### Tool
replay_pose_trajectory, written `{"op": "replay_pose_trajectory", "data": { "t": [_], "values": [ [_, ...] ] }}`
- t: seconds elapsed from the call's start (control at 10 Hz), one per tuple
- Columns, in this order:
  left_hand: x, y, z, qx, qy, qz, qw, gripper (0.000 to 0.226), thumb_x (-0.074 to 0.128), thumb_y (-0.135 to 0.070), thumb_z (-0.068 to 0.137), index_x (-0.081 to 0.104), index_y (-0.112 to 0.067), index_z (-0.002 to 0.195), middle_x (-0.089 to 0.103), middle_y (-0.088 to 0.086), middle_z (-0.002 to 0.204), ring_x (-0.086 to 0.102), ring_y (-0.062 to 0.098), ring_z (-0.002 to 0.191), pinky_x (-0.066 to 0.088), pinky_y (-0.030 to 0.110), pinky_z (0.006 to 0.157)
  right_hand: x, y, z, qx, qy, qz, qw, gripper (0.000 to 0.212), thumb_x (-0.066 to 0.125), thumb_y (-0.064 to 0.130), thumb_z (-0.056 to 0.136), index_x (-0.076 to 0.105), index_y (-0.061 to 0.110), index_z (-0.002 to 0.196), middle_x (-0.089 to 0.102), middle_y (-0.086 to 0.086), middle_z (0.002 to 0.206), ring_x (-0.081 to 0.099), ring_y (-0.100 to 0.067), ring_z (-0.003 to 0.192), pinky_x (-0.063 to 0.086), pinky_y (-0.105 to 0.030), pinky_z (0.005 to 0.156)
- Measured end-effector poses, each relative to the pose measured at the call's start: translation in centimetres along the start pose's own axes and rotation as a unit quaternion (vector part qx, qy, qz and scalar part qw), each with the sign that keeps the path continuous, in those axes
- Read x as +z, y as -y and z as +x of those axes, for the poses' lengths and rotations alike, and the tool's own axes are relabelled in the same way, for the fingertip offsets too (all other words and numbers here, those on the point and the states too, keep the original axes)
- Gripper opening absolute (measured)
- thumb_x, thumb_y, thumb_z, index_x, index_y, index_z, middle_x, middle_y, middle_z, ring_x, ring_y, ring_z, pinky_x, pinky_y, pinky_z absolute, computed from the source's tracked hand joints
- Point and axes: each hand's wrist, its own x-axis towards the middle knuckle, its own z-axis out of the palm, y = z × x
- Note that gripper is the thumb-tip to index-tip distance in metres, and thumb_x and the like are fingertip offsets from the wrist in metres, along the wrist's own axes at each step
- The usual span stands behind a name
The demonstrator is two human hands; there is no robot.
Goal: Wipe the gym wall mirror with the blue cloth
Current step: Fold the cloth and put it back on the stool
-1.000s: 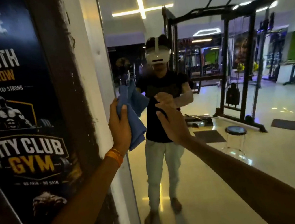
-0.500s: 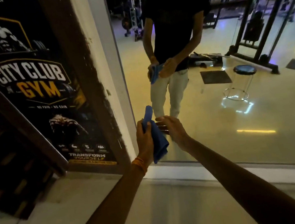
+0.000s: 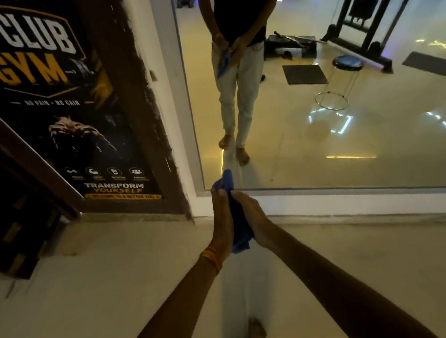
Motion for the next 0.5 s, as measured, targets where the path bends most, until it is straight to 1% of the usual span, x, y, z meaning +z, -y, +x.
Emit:
{"op": "replay_pose_trajectory", "data": {
  "t": [0.1,0.2,0.3,0.4,0.5],
  "values": [
    [0.0,2.3,-2.6,-0.029,0.034,-0.014,0.999,0.088,0.028,-0.085,0.092,0.041,-0.02,0.151,0.055,-0.011,0.131,0.053,0.007,0.122,0.038,0.035,0.114,-1.1,-2.9,-1.8,-0.005,0.001,0.011,1.0,0.023,0.061,0.034,0.1,0.069,0.012,0.103,0.073,-0.014,0.104,0.068,-0.028,0.098,0.055,-0.037,0.083],
    [0.7,4.4,-4.6,-0.078,0.008,-0.105,0.991,0.087,0.046,-0.09,0.081,0.061,-0.024,0.136,0.065,0.007,0.13,0.056,0.027,0.131,0.042,0.046,0.113,-2.9,-4.9,-3.5,-0.013,0.017,-0.008,1.0,0.021,0.06,0.025,0.101,0.067,0.011,0.114,0.072,-0.016,0.111,0.068,-0.032,0.105,0.057,-0.041,0.09],
    [1.2,5.6,-6.8,-0.073,0.025,-0.073,0.994,0.108,0.05,-0.101,0.061,0.056,-0.031,0.143,0.057,0.005,0.148,0.049,0.027,0.142,0.037,0.05,0.119,-4.3,-6.3,-5.1,-0.033,0.013,-0.021,0.999,0.022,0.057,0.018,0.102,0.067,0.012,0.121,0.072,-0.014,0.113,0.068,-0.031,0.107,0.057,-0.043,0.095],
    [2.5,5.0,-9.7,-0.033,0.049,-0.004,0.998,0.112,0.031,-0.1,0.074,0.033,-0.027,0.159,0.034,-0.003,0.165,0.031,0.019,0.153,0.026,0.043,0.126,-6.0,-7.2,-6.7,-0.052,0.012,-0.03,0.998,0.023,0.054,0.016,0.103,0.065,0.011,0.123,0.072,-0.013,0.114,0.068,-0.029,0.107,0.057,-0.04,0.094],
    [4.1,6.3,-10.3,-0.042,0.031,0.015,0.999,0.073,0.026,-0.086,0.091,0.052,-0.036,0.138,0.049,-0.008,0.147,0.049,0.012,0.135,0.033,0.038,0.121,-7.8,-8.0,-8.0,-0.068,0.011,-0.037,0.997,0.022,0.05,0.013,0.105,0.065,0.011,0.121,0.071,-0.014,0.116,0.068,-0.028,0.109,0.056,-0.04,0.097]
  ]
}}
